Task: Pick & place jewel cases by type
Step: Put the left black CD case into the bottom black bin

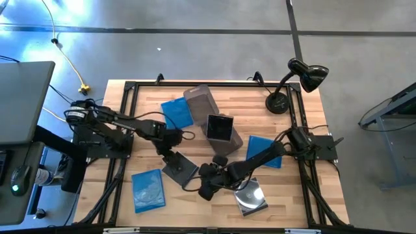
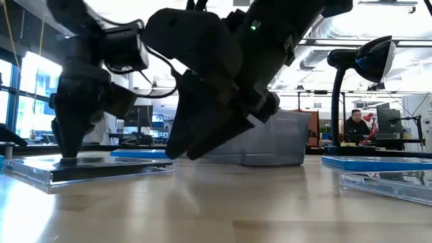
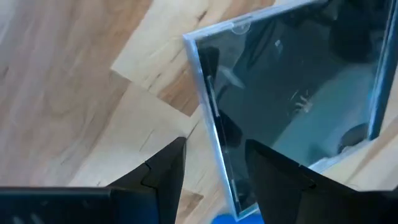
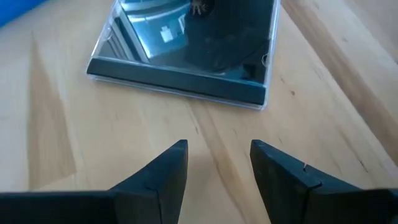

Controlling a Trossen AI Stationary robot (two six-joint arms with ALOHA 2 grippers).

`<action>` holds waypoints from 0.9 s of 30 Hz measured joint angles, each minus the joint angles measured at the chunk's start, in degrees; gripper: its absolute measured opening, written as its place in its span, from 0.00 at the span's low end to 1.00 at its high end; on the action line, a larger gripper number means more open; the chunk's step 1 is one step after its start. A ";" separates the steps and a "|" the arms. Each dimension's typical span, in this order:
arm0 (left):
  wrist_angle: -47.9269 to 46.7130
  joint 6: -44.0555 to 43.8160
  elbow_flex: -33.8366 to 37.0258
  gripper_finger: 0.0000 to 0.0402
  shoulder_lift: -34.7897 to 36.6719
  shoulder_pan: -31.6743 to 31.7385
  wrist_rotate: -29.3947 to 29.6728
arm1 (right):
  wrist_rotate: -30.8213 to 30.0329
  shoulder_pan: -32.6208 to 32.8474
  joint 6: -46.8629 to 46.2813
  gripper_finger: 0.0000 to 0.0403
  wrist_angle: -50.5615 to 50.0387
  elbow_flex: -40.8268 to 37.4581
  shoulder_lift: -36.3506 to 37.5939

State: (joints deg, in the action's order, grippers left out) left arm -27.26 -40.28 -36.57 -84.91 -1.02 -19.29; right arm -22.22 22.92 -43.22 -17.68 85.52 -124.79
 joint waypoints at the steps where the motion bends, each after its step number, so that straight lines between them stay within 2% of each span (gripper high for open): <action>1: 1.17 -0.53 0.79 0.42 0.00 -0.04 -0.07 | 0.34 -0.02 -0.13 0.43 0.01 0.00 0.00; 8: 3.59 -0.55 0.83 0.42 -0.25 -0.06 -1.31 | 2.07 -0.51 0.17 0.43 -0.53 0.49 -0.07; 15: 3.95 -0.57 0.63 0.42 -0.37 -0.13 -1.32 | 3.86 -0.83 5.50 0.43 -5.93 7.42 -0.13; 27: 4.18 -2.06 0.63 0.42 -0.41 -0.13 -1.60 | 12.36 1.32 1.08 0.43 -6.45 9.25 -0.67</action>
State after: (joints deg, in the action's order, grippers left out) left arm -23.08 -42.34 -35.94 -85.32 -1.15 -20.88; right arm -9.86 24.24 -42.14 -24.13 94.76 -125.47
